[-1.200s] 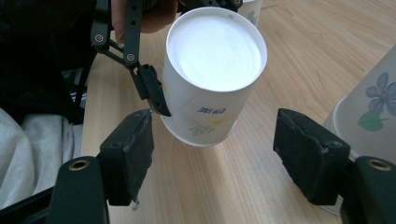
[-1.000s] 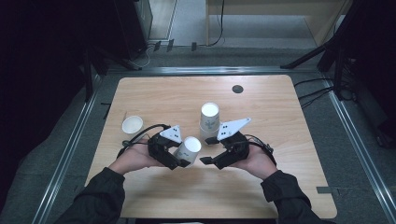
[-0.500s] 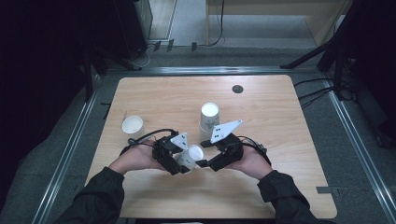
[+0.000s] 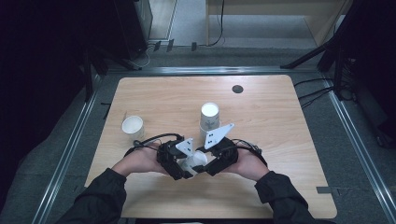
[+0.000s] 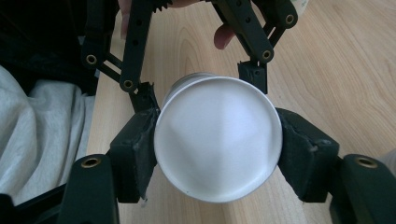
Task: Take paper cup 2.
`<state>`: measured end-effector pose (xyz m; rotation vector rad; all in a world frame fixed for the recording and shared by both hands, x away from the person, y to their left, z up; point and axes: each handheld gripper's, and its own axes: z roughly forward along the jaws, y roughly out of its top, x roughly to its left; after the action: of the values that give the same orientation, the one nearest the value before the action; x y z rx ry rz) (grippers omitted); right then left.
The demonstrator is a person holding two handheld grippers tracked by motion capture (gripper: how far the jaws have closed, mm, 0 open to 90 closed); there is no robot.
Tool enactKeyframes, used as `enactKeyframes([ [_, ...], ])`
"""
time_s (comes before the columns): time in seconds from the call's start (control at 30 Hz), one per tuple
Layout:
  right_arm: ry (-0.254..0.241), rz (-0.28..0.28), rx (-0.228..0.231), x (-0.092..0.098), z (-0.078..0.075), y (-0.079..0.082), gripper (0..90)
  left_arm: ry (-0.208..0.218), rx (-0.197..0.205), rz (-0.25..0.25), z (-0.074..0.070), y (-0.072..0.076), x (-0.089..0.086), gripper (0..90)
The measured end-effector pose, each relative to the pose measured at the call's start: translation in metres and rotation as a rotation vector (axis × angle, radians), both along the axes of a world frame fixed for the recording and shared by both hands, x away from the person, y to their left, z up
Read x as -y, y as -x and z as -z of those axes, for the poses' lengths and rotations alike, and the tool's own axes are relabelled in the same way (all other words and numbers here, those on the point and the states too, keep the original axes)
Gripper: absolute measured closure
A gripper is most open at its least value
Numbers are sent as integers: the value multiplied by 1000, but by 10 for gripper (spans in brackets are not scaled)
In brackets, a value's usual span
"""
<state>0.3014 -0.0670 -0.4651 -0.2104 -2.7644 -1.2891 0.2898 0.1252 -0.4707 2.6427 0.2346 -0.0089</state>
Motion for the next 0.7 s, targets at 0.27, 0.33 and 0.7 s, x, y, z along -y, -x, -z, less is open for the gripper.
enactKeyframes([
  [0.27,2,1,-13,1,-3,-1,363,35,-10,12,-1,-2,-4,262],
  [0.33,0,5,-11,2,-4,0,362,50,-20,13,-2,-3,-6,216],
  [0.7,-109,46,-20,17,-18,-7,361,183,27,-46,-17,-9,-17,179],
])
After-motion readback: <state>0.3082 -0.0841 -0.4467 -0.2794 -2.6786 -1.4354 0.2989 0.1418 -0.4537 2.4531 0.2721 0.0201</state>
